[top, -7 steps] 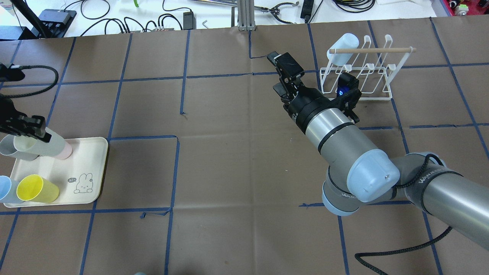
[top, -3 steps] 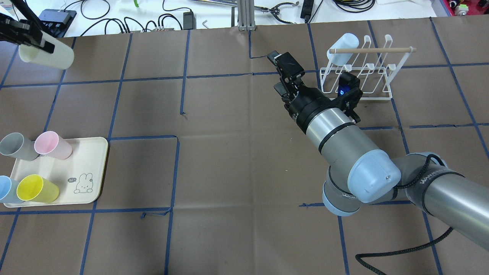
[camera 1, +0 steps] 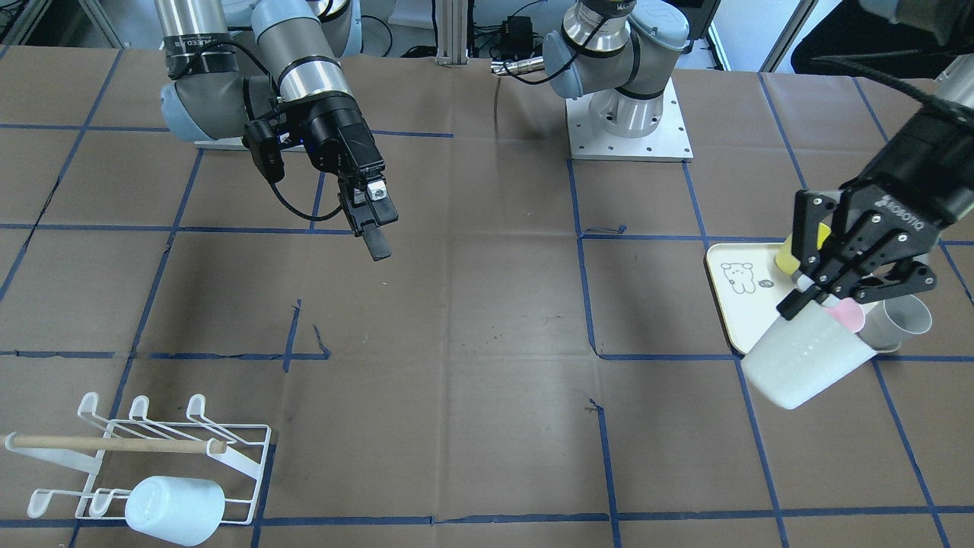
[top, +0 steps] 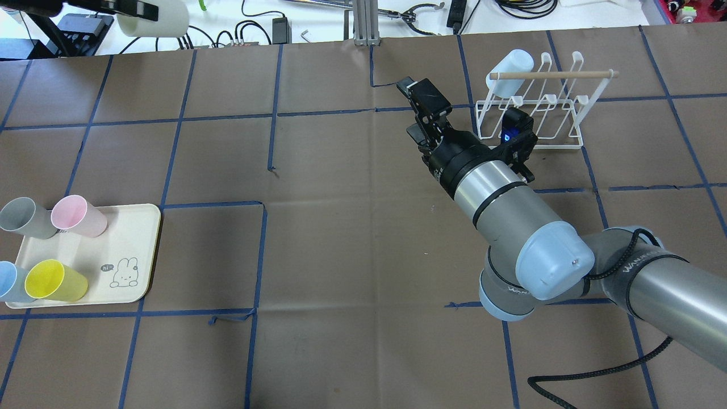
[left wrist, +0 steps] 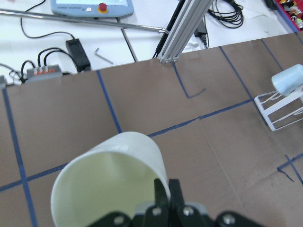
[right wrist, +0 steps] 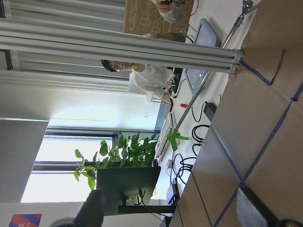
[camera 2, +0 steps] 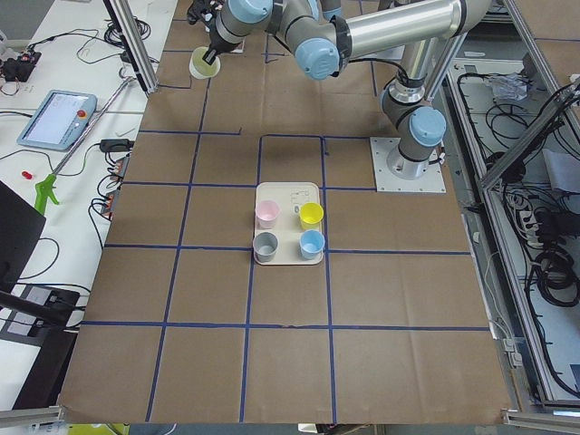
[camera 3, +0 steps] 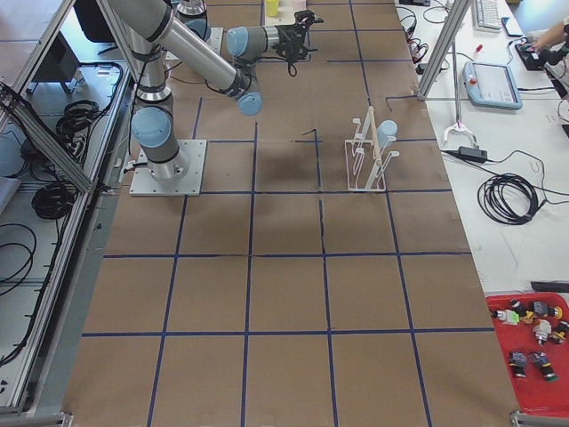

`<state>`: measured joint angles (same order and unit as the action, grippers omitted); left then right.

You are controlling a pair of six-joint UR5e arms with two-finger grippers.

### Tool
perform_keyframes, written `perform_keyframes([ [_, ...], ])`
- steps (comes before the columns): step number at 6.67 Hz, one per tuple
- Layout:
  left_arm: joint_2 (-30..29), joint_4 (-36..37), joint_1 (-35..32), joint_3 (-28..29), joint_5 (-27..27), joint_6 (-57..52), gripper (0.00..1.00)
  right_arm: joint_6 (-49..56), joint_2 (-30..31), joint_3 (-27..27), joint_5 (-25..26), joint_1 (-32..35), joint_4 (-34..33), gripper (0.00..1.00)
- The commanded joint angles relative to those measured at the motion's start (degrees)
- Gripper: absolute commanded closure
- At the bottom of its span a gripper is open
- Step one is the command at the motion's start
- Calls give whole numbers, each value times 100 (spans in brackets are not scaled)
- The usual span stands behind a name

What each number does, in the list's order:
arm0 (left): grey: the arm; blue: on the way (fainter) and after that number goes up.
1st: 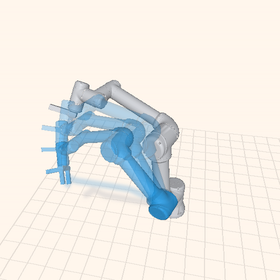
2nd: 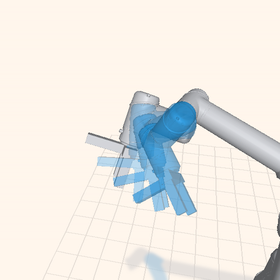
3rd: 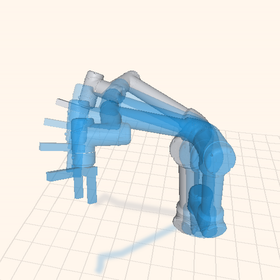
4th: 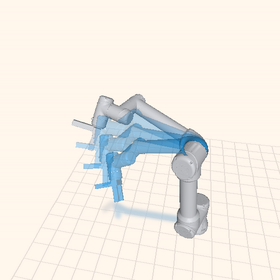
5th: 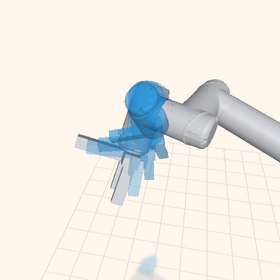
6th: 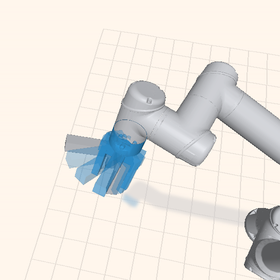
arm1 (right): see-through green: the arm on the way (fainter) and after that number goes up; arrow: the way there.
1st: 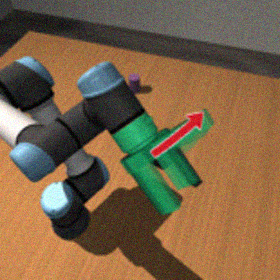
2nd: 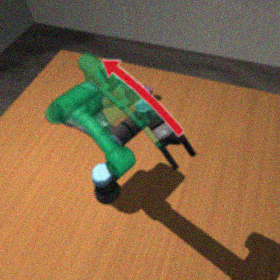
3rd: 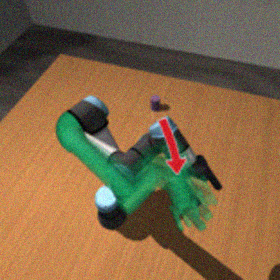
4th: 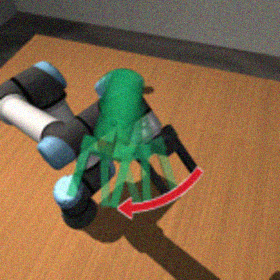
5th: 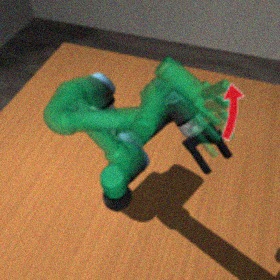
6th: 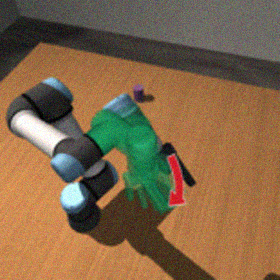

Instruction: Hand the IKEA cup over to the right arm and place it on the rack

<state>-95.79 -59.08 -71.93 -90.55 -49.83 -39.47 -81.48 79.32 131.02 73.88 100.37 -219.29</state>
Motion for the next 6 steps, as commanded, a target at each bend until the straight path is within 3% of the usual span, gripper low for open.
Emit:
perform_keyframes([
  [1,-114,2983,-688,-1440,619,44,100,-70,-13,-6,-31,0,358,0],
  [3,-212,4810,-778,-2672,1481,159,100,-925,13,-15,-31,0,535,0],
  [5,-220,5798,-822,-3431,1880,281,99,-984,13,-15,-22,0,650,0],
  [6,-247,5933,-822,-3643,2133,265,98,-1037,48,-32,-31,0,1173,0],
])
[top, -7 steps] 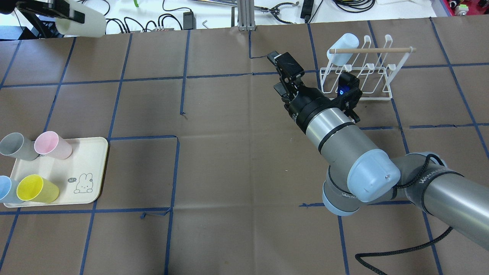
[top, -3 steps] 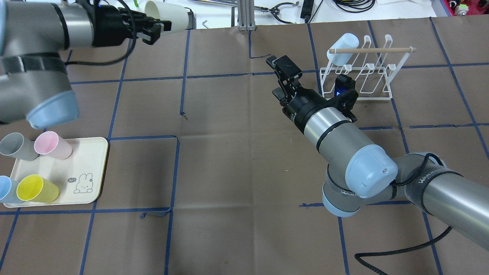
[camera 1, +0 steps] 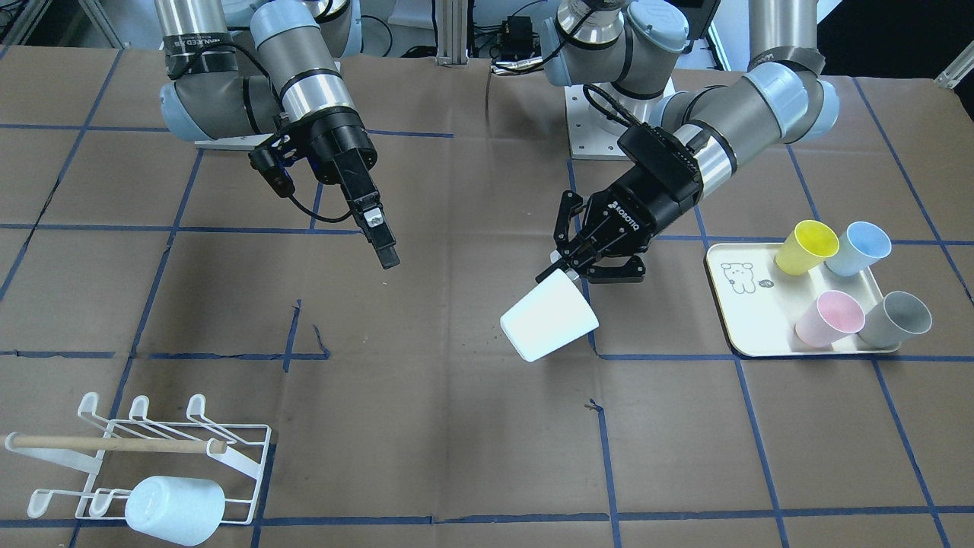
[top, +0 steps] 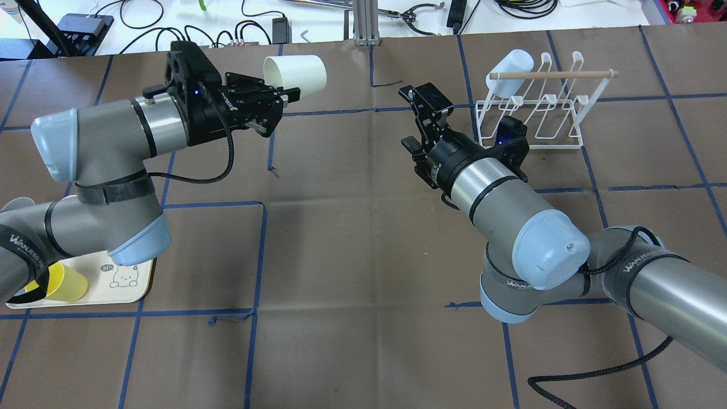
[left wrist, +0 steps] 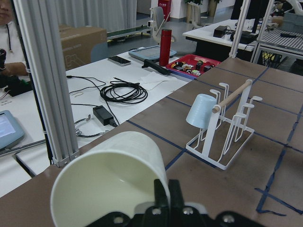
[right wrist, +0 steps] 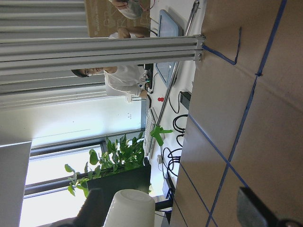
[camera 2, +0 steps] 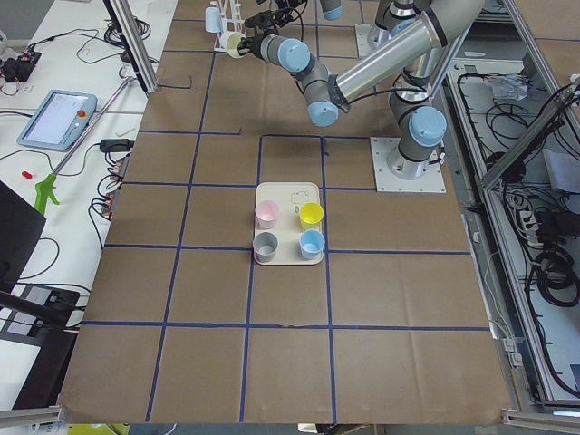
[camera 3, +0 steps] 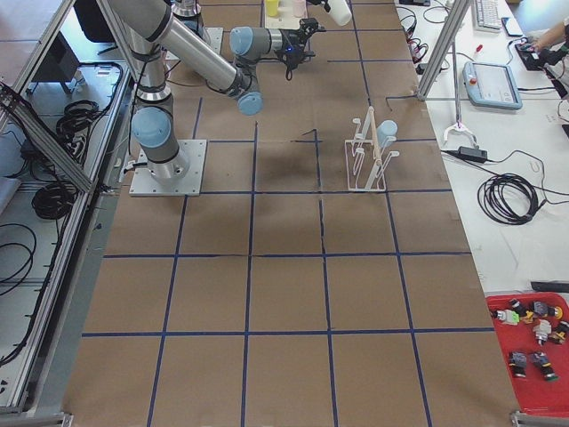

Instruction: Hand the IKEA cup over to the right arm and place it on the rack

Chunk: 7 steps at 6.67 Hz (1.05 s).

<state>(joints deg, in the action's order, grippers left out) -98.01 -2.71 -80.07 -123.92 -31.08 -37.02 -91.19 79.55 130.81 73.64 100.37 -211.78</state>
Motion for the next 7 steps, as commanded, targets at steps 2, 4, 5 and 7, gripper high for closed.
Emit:
perform_keyframes([
  [2,-391,866,-18,-466,444,45,98,-83,26,-213,-8,131,933,0],
  [4,-578,1611,-44,-458,577,744,96,-109,-9,-494,1,281,1373,1],
  [5,-648,1729,-114,-449,560,879,96,-353,-9,-582,62,377,1541,2],
  [7,-675,1774,-229,-449,516,880,96,-689,-175,-827,193,535,1578,2],
])
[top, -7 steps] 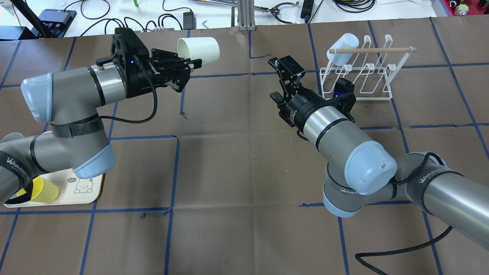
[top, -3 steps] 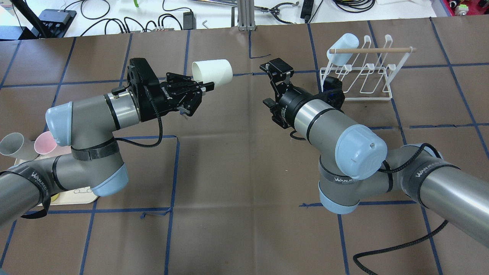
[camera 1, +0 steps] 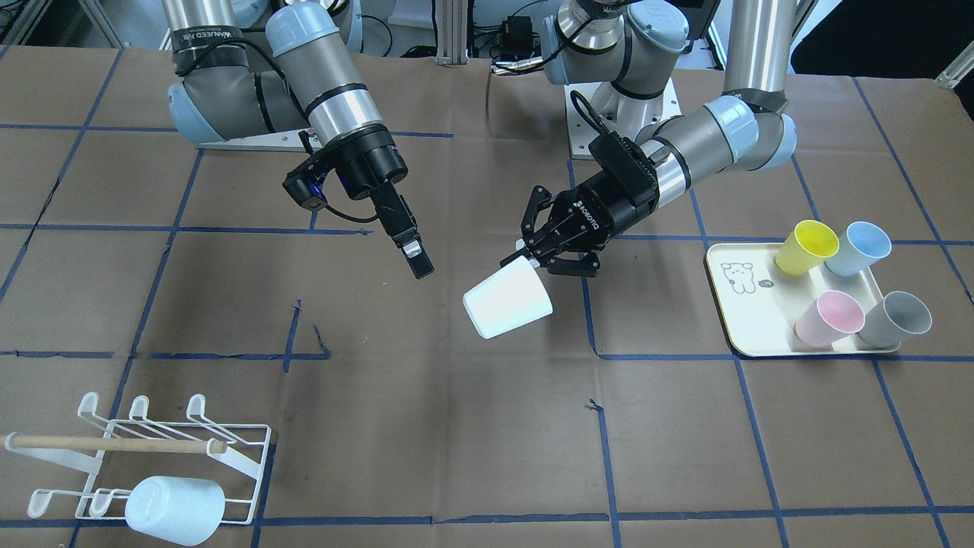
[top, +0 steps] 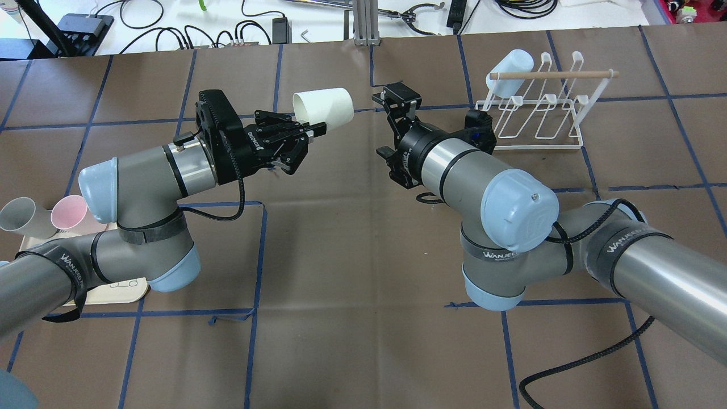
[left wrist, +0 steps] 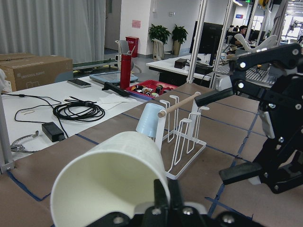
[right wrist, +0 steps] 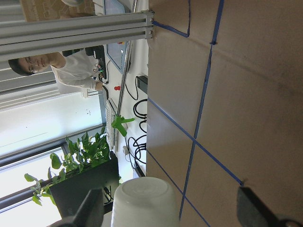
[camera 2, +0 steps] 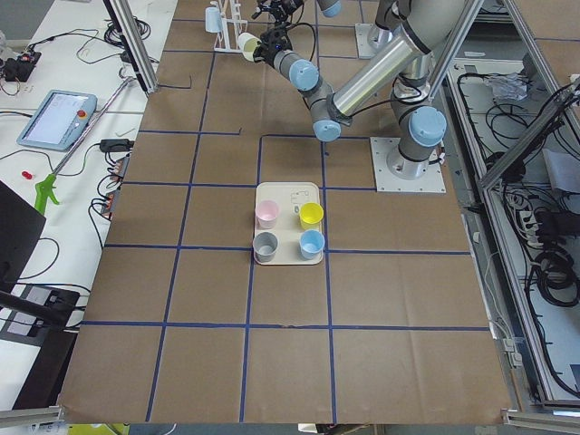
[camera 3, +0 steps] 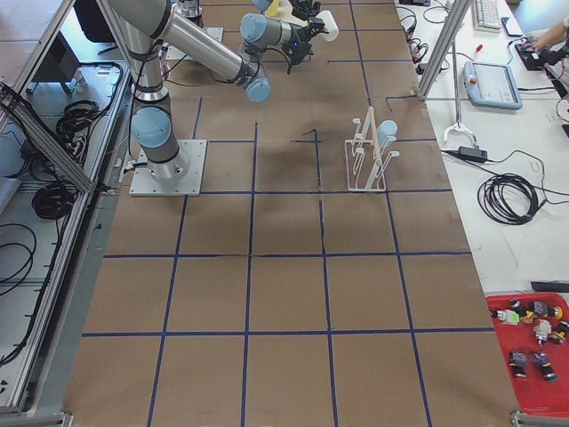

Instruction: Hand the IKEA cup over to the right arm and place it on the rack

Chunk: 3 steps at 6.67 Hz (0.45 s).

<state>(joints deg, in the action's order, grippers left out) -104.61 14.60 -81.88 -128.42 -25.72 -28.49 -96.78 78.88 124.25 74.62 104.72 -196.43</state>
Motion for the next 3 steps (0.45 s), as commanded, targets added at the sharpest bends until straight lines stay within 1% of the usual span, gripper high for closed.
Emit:
perform_keyframes([
  [1,-16,51,-47,1,-21,27,95,-148,-231,-425,148,231,209,2],
  [3,-16,60,-47,1,-21,36,95,-157,-434,-620,158,259,219,2],
])
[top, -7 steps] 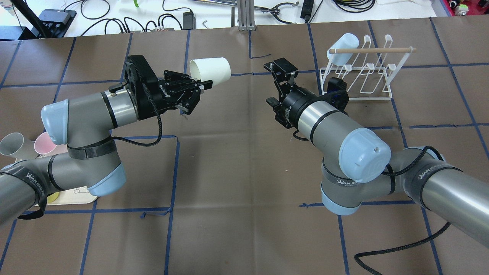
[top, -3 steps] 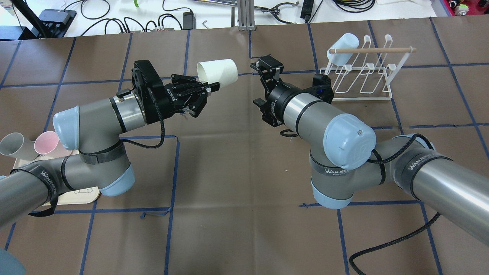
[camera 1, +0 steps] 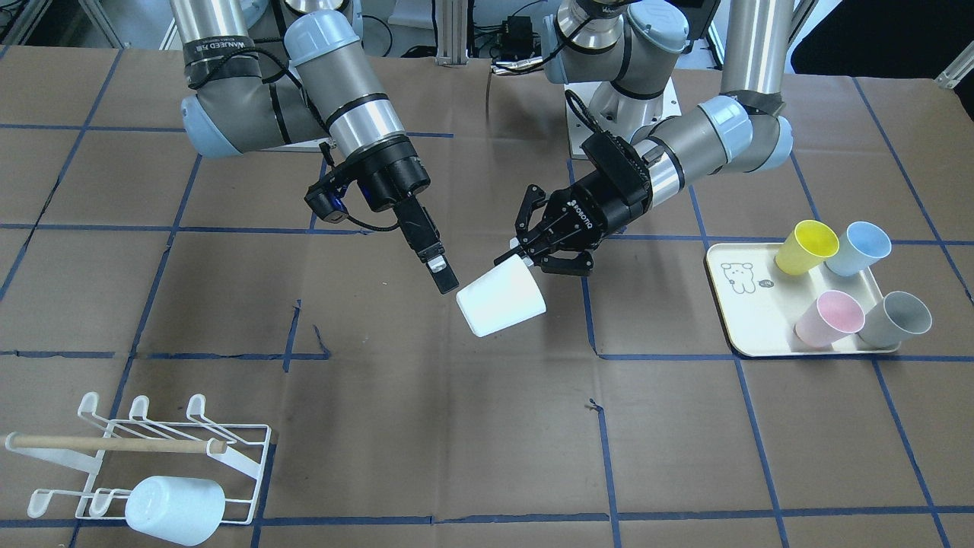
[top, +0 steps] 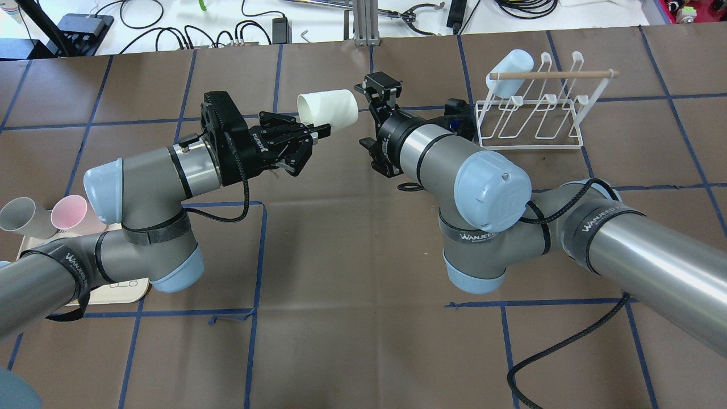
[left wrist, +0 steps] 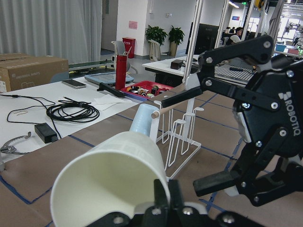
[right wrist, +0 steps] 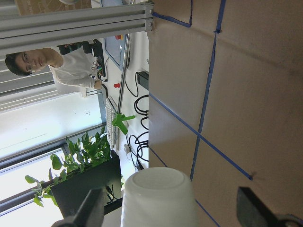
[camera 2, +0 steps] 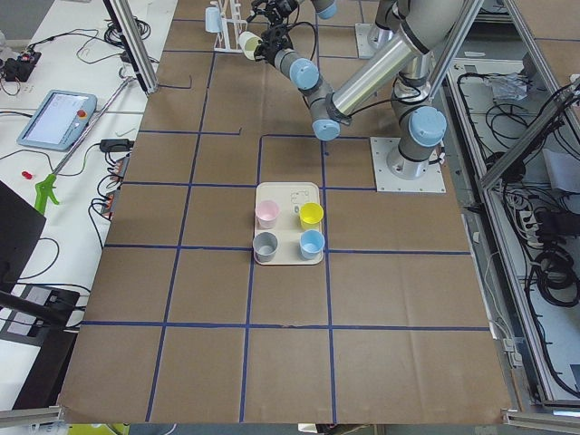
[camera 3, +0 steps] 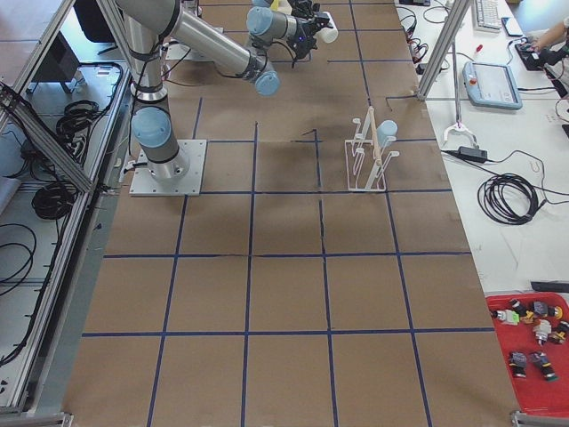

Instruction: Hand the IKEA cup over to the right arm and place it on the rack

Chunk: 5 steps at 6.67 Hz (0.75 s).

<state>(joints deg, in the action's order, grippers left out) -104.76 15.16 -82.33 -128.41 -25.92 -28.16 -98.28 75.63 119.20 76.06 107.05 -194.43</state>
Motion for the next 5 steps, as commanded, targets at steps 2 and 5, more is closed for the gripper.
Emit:
perform_keyframes([
  [2,-1,13,-3,0,-1,3,95,-156,-241,-283,15,166,28,3],
  [5,-1,48,-3,-9,-1,3,94,-227,-364,-397,155,281,28,4],
])
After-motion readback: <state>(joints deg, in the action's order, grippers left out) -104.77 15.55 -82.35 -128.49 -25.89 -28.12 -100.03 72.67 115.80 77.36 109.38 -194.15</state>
